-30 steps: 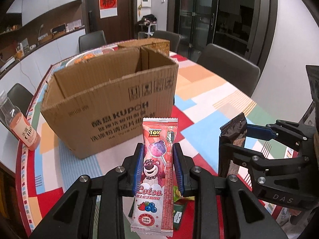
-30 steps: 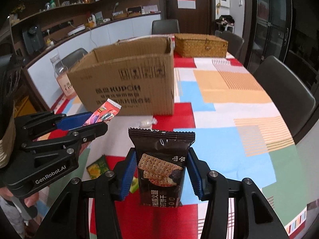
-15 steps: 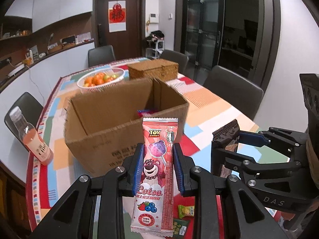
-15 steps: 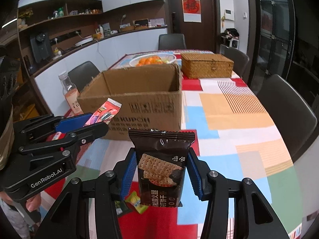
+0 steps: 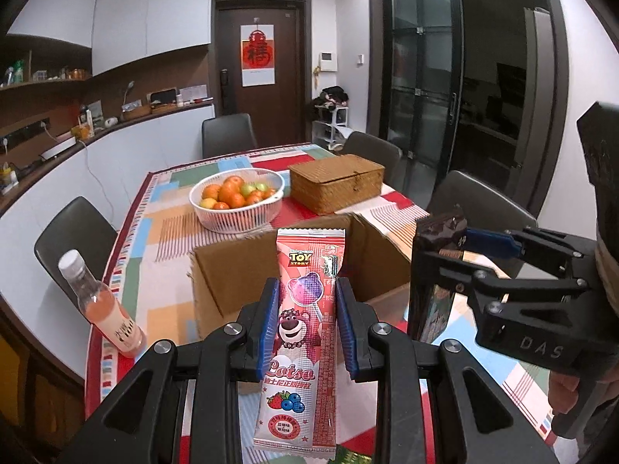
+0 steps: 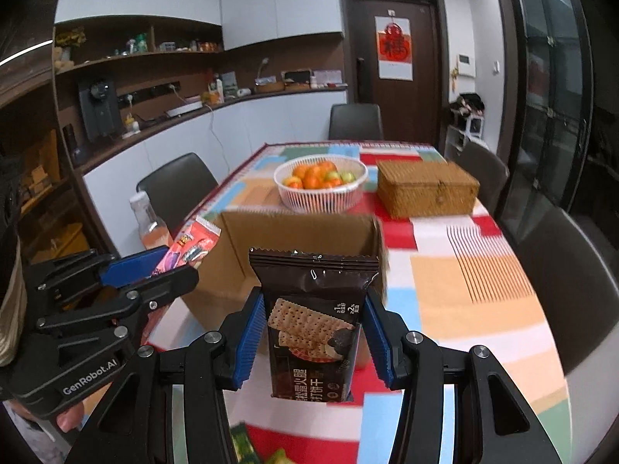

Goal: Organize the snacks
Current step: 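Carry the lollipop and cracker bag up over the cardboard box, then open both tools to release the lollipop and cracker bag into the box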

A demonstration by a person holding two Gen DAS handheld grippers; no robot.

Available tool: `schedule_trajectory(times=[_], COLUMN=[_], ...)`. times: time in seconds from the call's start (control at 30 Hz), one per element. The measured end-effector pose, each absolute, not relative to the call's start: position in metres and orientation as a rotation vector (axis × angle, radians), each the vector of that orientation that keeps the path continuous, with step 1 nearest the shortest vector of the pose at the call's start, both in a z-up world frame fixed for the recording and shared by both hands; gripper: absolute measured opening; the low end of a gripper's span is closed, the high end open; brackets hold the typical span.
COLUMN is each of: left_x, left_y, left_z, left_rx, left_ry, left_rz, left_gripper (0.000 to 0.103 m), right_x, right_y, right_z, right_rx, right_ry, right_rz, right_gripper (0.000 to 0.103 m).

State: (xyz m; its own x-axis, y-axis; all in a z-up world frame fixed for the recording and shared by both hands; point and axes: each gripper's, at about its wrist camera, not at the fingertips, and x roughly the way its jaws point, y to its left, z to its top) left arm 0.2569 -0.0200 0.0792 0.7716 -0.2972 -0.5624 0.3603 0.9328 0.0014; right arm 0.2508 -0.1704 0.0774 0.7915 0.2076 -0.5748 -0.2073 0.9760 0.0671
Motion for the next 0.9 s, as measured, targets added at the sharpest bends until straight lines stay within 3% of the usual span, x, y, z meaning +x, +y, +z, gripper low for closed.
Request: schedule_trajectory(times=[0.53, 0.67, 0.9], left_x=[0.328, 0.343, 0.325], left_y=[-0.007, -0.010, -0.012], left_z=[0.079, 0.074, 0.072], left_rx=[0.104, 0.098, 0.129], left_ry=[0.639, 0.663, 0.637], left_rz=[-0.273, -0.245, -0.203], left_gripper=[0.030, 0.048, 0.053], right_x=[0.334, 0.350, 0.342], right_y=[-0.151, -0.151, -0.156], right_z=[0.088, 0.078, 0.071], right_rx=[-0.030, -0.028, -0.045], right_ry=[0.638, 0.683, 0.690], right_rz=[0.220, 0.221, 0.194], right_gripper=[0.050, 0.053, 0.058])
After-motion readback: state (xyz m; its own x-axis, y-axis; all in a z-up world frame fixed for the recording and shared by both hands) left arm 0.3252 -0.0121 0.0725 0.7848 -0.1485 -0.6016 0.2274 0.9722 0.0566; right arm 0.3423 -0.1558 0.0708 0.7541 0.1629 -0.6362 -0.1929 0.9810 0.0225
